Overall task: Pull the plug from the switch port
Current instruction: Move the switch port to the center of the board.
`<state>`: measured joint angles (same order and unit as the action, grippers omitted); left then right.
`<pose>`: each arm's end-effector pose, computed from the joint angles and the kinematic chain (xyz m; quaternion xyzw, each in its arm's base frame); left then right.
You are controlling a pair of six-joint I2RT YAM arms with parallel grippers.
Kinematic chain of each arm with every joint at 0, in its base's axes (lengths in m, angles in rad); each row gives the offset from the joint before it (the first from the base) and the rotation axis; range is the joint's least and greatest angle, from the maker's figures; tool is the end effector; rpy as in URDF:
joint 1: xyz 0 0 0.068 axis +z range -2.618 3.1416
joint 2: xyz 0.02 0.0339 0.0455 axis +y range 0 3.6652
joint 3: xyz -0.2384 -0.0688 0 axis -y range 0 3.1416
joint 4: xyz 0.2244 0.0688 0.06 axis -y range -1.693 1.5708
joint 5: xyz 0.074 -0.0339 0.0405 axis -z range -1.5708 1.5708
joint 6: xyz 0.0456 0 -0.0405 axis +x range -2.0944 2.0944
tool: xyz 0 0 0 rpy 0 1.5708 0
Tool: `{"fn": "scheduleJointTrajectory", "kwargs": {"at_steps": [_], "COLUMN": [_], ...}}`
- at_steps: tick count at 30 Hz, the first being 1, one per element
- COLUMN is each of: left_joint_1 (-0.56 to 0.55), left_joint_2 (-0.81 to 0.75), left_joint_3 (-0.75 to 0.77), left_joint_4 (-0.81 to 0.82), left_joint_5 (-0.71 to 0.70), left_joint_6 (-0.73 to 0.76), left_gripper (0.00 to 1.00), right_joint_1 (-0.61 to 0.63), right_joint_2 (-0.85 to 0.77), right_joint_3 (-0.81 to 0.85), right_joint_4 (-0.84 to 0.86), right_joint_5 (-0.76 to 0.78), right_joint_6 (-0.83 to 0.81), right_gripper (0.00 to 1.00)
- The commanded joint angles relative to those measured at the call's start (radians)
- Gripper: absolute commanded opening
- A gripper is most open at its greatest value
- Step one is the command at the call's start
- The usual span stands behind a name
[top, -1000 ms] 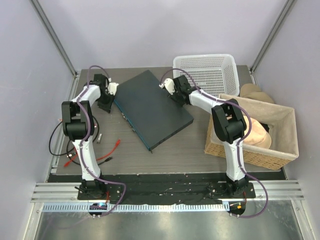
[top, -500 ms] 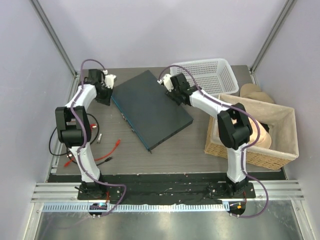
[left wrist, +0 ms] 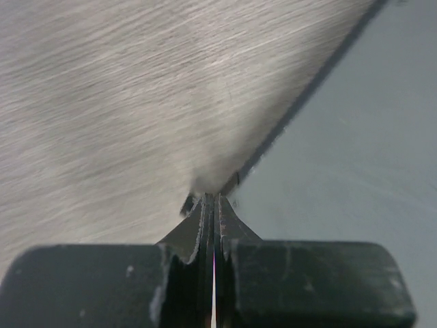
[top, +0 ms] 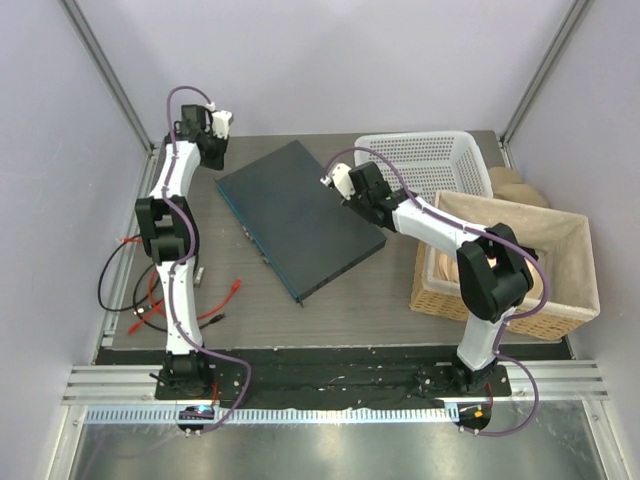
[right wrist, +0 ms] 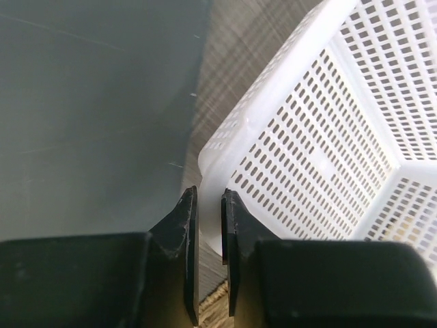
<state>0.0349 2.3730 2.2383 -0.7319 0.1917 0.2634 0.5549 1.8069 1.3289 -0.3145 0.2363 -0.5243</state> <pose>0.4987 0.0087 0.2180 0.1393 0.9245 -0.0378 0.3528 0.3334 0.1941 0.2111 -0.4337 0.8112 -0.1033 0.3784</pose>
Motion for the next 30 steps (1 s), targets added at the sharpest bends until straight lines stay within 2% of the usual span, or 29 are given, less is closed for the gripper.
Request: {"fn": "scheduleJointTrajectory", "kwargs": {"at_steps": [1, 7, 9, 11, 14, 18, 20, 23, 24, 27, 30], "left_joint_1": [0.003, 0.003, 0.002, 0.000, 0.000, -0.004, -0.004, -0.003, -0.003, -0.004, -0.003], "left_joint_2": [0.077, 0.107, 0.106, 0.100, 0.089, 0.088, 0.084, 0.083, 0.083, 0.083, 0.081], "left_joint_3": [0.113, 0.096, 0.064, 0.034, 0.000, -0.017, -0.028, -0.034, -0.034, -0.035, -0.037], "left_joint_4": [-0.052, -0.041, -0.041, -0.041, -0.041, -0.047, -0.049, -0.055, -0.058, -0.069, -0.080], "left_joint_5": [-0.011, -0.008, -0.005, 0.000, 0.006, 0.014, 0.015, 0.017, 0.015, 0.015, 0.014], "left_joint_6": [-0.030, -0.032, -0.029, -0.023, -0.016, -0.016, -0.016, -0.006, -0.004, 0.007, 0.011], "left_gripper": [0.00, 0.00, 0.00, 0.00, 0.00, 0.00, 0.00, 0.00, 0.00, 0.00, 0.00], "right_joint_1": [-0.015, -0.032, -0.052, -0.067, -0.053, 0.017, 0.053, 0.057, 0.056, 0.033, -0.006], "right_joint_2": [0.017, 0.069, 0.092, 0.094, 0.045, -0.018, -0.024, 0.026, 0.049, 0.147, 0.239], "right_joint_3": [-0.033, -0.023, 0.025, 0.132, 0.171, 0.092, 0.044, 0.062, 0.096, 0.188, 0.283], "right_joint_4": [-0.014, 0.149, 0.176, 0.058, -0.035, -0.017, 0.049, 0.097, 0.103, 0.126, 0.129], "right_joint_5": [0.132, 0.316, 0.333, 0.203, 0.031, 0.017, 0.067, 0.121, 0.135, 0.190, 0.199], "right_joint_6": [0.037, -0.087, -0.077, -0.022, 0.055, 0.034, -0.005, -0.025, -0.028, -0.010, -0.006], "right_gripper": [0.01, 0.01, 0.16, 0.42, 0.51, 0.54, 0.54, 0.46, 0.34, 0.10, 0.04]}}
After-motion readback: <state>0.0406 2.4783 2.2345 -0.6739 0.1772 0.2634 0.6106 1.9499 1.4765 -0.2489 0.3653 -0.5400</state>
